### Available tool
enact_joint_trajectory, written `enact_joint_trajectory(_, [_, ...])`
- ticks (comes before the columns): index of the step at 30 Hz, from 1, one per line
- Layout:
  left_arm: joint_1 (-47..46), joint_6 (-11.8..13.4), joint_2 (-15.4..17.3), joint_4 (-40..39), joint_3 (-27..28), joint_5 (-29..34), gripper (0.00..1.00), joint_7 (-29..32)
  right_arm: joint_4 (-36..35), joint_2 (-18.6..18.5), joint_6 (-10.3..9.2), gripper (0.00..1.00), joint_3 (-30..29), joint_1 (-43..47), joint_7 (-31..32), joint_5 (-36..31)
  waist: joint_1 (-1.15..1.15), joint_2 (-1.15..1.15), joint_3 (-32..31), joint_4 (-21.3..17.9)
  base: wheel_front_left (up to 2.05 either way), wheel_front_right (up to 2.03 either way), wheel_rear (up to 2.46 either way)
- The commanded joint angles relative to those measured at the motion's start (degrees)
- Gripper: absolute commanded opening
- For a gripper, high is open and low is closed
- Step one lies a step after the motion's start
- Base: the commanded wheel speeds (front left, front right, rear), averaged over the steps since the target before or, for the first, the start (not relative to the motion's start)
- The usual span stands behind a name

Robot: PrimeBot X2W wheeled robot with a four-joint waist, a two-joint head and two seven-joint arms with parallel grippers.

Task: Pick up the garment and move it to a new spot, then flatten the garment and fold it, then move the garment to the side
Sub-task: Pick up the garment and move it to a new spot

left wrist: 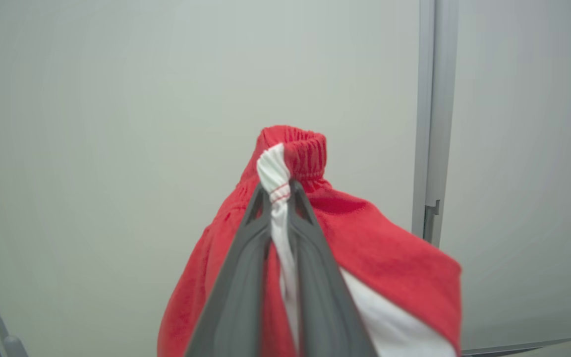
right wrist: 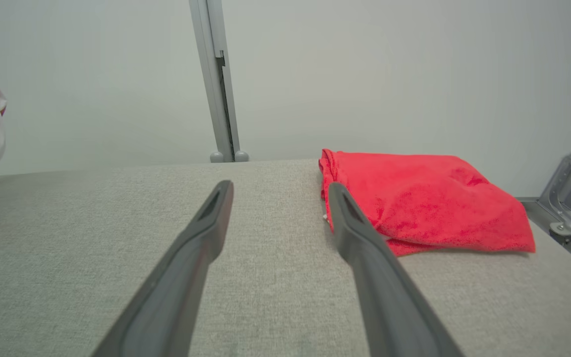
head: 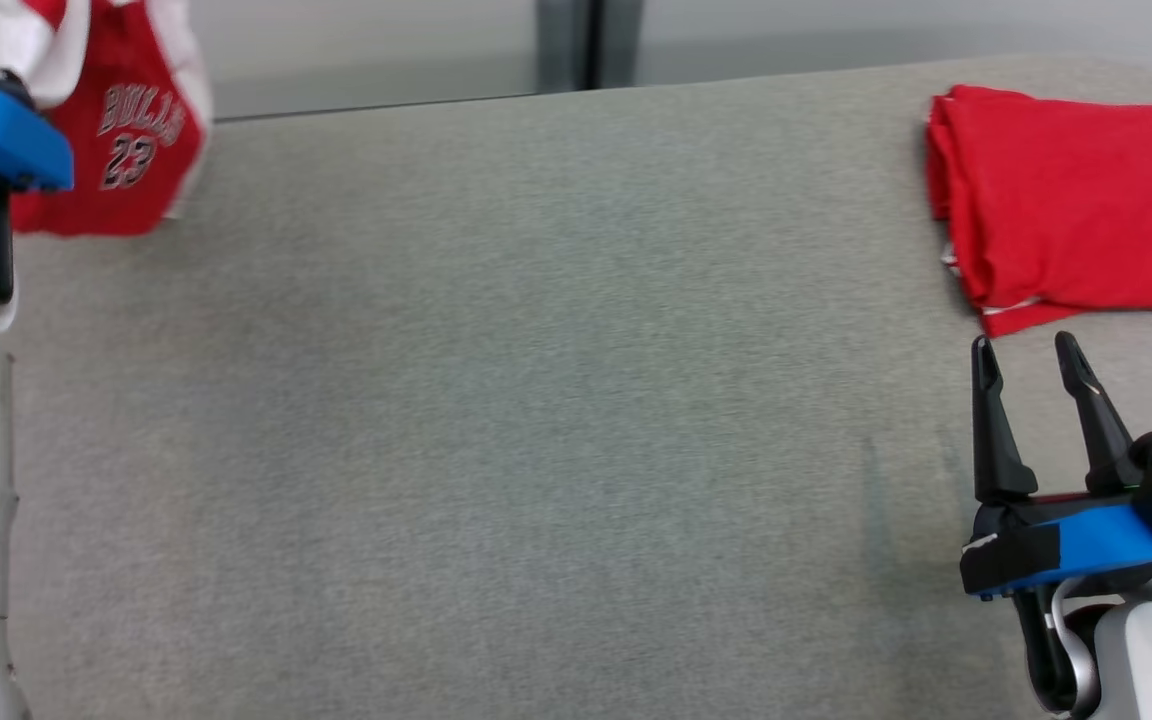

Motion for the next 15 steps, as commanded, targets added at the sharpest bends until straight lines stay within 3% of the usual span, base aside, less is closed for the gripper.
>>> enact_joint_trajectory(1, [-0.28,0.07,-0.49,-3.54,-0.79,0.33,0.0,0.98,0.66,0.37,0.01,1.0,0.21,0.49,-0.66,0.59,0.01,0.0,-2.01,-2.95,0.0,0.0,0.0])
enact_joint_trajectory(9, [1.52,0.05,-3.81,-20.48,-4.66,-0.76,0.0,7.63,3.44,0.64,0.02,1.0,1.15,0.85,-2.46,1.76,0.01,0.0,-3.36,-10.07,0.0,0.0,0.0])
enact_joint_trajectory(15, [2.85,0.34,-5.94,-26.01,-7.15,-0.94,0.0,10.65,5.28,0.67,0.02,1.0,2.2,0.71,-3.44,3.66,0.01,0.0,-3.55,-13.33,0.0,0.0,0.0])
